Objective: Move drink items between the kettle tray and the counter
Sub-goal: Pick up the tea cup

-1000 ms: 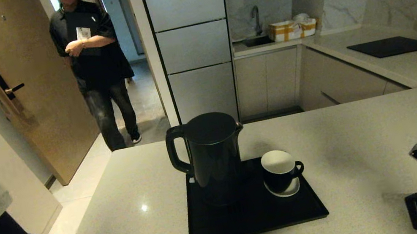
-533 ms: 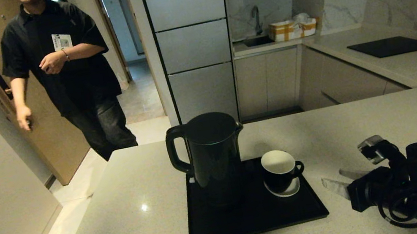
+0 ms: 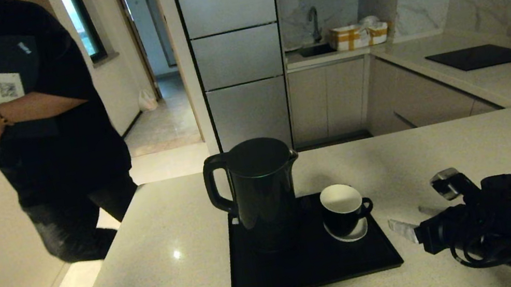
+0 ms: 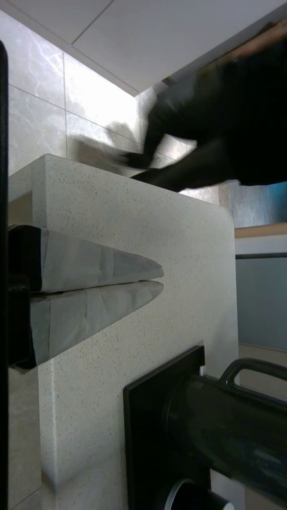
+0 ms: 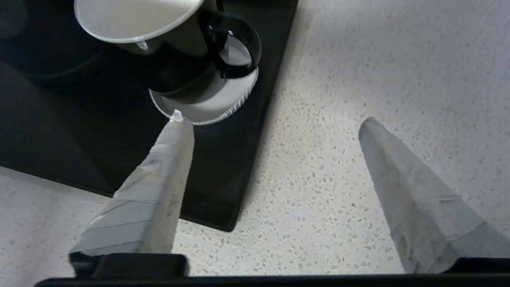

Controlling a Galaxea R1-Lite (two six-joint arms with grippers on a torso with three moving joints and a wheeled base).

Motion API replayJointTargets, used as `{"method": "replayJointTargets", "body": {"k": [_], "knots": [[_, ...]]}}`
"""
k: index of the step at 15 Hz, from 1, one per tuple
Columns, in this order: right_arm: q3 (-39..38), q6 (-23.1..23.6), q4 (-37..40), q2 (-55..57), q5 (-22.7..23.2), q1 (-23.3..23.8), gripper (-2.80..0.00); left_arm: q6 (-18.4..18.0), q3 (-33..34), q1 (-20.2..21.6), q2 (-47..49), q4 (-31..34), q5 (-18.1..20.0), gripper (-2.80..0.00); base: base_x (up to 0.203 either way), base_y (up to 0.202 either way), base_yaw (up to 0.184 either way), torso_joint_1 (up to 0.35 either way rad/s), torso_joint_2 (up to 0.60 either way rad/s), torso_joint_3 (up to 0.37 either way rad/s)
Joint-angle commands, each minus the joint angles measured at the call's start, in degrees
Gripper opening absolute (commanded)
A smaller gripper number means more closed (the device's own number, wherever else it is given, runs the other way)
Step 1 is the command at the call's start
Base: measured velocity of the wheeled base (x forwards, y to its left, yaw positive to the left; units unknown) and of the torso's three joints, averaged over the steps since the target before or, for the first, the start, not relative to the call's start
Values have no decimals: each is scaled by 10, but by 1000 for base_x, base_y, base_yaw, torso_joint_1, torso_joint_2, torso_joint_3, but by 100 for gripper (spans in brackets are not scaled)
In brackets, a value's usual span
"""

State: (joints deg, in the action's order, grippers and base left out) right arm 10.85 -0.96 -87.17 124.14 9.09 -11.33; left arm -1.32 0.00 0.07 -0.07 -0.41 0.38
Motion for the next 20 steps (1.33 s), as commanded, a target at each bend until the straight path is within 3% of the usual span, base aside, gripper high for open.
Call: {"method": "replayJointTargets", "body": {"k": [1, 10, 14, 20], "knots": [[21, 4, -5, 27, 0, 2, 0, 0, 0, 0, 1, 0, 0, -280, 0, 0, 0, 0, 0, 0], [81, 20, -5, 60, 4, -3, 0, 0, 0, 0, 1, 0, 0, -280, 0, 0, 0, 0, 0, 0], [91, 20, -5, 57, 5, -69, 0, 0, 0, 0, 1, 0, 0, -280, 0, 0, 0, 0, 0, 0], [103, 22, -5, 74, 2, -71, 0, 0, 0, 0, 1, 0, 0, -280, 0, 0, 0, 0, 0, 0]]}}
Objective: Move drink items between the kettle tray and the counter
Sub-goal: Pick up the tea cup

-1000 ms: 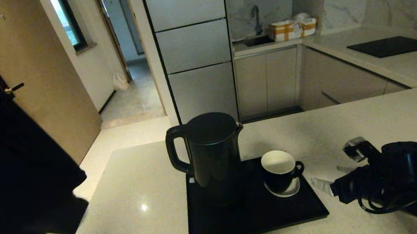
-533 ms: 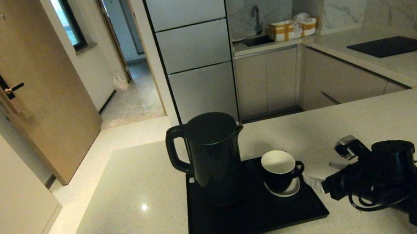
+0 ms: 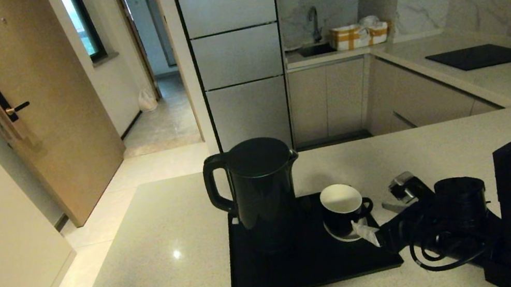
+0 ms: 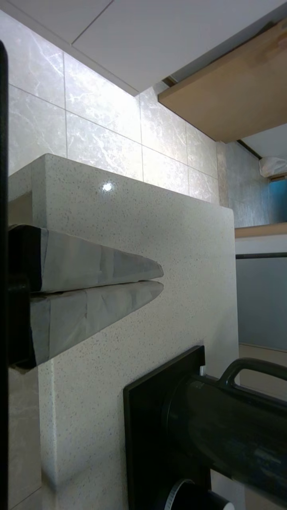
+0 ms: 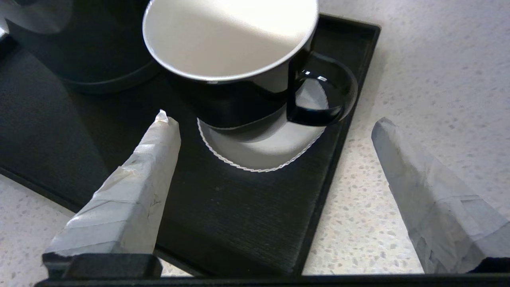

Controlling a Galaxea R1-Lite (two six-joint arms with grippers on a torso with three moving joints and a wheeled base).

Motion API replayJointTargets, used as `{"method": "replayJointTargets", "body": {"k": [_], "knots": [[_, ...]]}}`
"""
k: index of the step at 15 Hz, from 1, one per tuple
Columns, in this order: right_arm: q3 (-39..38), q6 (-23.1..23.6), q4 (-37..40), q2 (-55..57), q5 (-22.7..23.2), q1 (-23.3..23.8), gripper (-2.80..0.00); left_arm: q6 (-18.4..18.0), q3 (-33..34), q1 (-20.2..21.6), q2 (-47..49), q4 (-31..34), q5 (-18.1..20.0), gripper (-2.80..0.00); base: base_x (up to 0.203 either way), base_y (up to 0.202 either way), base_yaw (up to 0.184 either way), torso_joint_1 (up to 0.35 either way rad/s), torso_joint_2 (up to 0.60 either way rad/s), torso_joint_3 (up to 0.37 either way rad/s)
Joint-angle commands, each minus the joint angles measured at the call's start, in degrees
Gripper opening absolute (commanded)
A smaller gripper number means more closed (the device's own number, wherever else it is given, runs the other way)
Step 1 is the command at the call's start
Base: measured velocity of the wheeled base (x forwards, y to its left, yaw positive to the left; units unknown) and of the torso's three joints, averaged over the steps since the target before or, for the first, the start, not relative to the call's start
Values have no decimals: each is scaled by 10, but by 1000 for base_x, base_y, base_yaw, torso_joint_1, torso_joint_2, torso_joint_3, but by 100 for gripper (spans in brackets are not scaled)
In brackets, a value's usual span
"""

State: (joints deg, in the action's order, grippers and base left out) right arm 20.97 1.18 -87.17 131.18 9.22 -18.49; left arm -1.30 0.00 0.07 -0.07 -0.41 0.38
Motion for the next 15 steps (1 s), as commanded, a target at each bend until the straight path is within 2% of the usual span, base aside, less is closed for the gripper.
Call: {"method": "replayJointTargets", "body": {"k": [1, 7, 15], "knots": [[4, 0, -5, 5, 1, 4, 0, 0, 0, 0, 1, 0, 0, -280, 0, 0, 0, 0, 0, 0], [-1, 0, -5, -1, -1, 4, 0, 0, 0, 0, 1, 0, 0, -280, 0, 0, 0, 0, 0, 0], [-78, 0, -5, -61, -3, -13, 0, 0, 0, 0, 1, 0, 0, -280, 0, 0, 0, 0, 0, 0]]}}
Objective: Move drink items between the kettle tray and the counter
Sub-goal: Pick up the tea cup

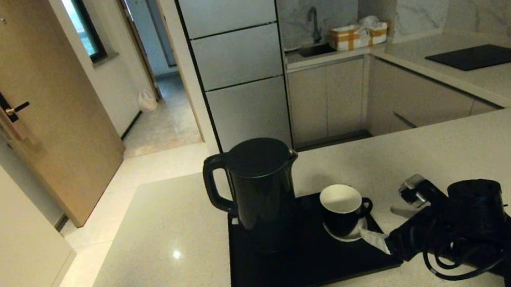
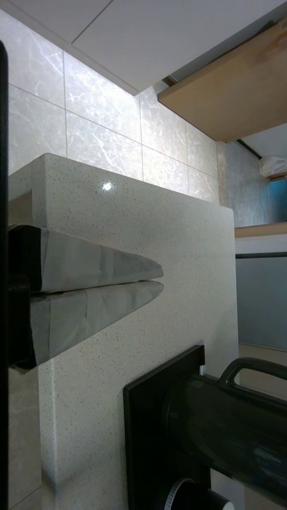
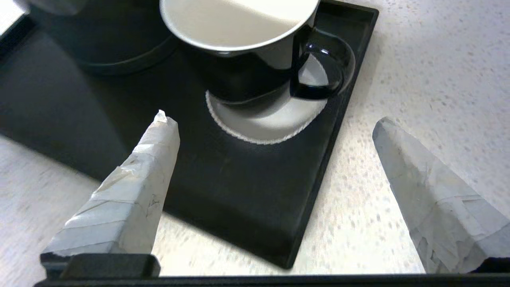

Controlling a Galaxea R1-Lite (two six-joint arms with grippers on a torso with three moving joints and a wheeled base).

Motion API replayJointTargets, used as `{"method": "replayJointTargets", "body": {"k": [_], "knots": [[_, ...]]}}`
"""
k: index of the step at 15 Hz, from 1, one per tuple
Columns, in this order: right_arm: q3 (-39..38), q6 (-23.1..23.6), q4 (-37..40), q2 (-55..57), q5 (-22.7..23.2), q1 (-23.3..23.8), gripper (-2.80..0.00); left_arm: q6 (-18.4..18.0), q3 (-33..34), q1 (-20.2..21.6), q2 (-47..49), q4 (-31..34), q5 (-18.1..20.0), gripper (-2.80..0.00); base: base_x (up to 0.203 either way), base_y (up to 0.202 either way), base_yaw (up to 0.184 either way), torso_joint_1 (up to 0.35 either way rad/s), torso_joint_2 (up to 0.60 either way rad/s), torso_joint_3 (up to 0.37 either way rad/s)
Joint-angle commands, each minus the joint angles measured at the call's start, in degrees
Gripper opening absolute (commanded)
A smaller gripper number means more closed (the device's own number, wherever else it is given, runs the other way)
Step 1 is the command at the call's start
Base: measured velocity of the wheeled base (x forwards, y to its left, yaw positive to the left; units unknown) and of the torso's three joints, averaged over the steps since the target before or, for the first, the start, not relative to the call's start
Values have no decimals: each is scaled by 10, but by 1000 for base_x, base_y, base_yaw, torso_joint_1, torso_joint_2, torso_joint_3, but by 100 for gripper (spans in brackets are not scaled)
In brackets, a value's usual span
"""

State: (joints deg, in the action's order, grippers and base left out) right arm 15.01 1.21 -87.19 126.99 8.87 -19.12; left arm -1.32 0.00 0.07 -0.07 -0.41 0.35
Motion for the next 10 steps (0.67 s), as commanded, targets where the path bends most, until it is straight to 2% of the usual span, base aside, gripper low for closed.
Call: {"method": "replayJointTargets", "body": {"k": [1, 7, 10], "knots": [[-32, -1, -5, -25, 2, -19, 0, 0, 0, 0, 1, 0, 0, -280, 0, 0, 0, 0, 0, 0], [-28, -9, -5, 9, 2, -50, 0, 0, 0, 0, 1, 0, 0, -280, 0, 0, 0, 0, 0, 0], [21, -8, -5, 63, -5, -57, 0, 0, 0, 0, 1, 0, 1, -280, 0, 0, 0, 0, 0, 0]]}}
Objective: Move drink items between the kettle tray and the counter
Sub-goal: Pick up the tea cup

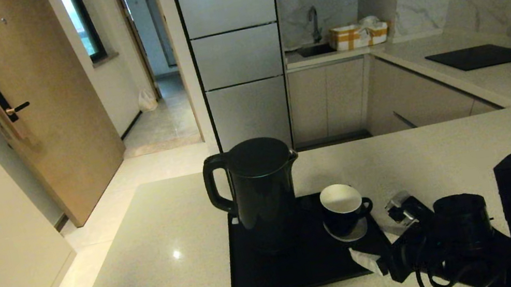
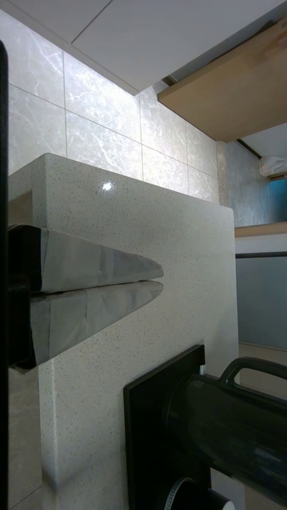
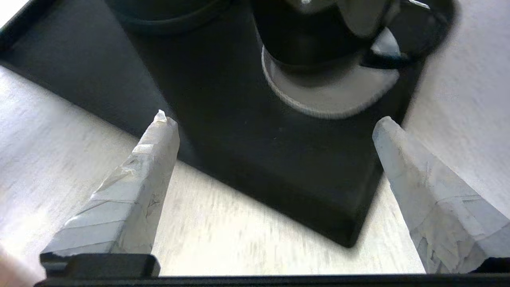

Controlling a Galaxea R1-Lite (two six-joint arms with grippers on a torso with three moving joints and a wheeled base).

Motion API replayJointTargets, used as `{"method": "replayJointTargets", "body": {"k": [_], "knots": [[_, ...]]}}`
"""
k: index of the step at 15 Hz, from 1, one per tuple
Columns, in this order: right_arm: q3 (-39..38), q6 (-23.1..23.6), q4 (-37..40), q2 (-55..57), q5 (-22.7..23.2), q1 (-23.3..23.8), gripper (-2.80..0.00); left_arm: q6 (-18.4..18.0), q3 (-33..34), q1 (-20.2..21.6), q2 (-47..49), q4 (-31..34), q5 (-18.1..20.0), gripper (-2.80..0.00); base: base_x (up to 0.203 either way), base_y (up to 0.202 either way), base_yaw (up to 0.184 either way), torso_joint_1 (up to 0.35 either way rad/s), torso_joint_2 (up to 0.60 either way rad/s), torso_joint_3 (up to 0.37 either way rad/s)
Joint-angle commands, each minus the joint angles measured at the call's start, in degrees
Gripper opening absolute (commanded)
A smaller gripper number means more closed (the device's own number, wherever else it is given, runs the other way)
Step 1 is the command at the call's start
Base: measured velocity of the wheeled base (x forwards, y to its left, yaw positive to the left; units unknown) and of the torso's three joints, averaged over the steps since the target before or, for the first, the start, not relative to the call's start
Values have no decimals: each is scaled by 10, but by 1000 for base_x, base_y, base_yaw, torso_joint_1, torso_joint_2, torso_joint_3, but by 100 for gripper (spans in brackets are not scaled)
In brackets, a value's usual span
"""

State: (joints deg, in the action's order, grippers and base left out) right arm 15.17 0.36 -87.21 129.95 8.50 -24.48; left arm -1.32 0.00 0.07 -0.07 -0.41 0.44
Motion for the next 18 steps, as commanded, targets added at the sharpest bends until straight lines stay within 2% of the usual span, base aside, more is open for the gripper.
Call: {"method": "replayJointTargets", "body": {"k": [1, 10, 18], "knots": [[26, 0, -5, 39, -9, -4, 0, 0, 0, 0, 1, 0, -1, -280, 0, 0, 0, 0, 0, 0], [117, -4, -5, 68, -43, -3, 0, 0, 0, 0, 1, 0, -1, -280, 0, 0, 0, 0, 0, 0], [130, -1, -5, 77, -58, -3, 0, 0, 0, 0, 1, 0, 0, -280, 0, 0, 0, 0, 0, 0]]}}
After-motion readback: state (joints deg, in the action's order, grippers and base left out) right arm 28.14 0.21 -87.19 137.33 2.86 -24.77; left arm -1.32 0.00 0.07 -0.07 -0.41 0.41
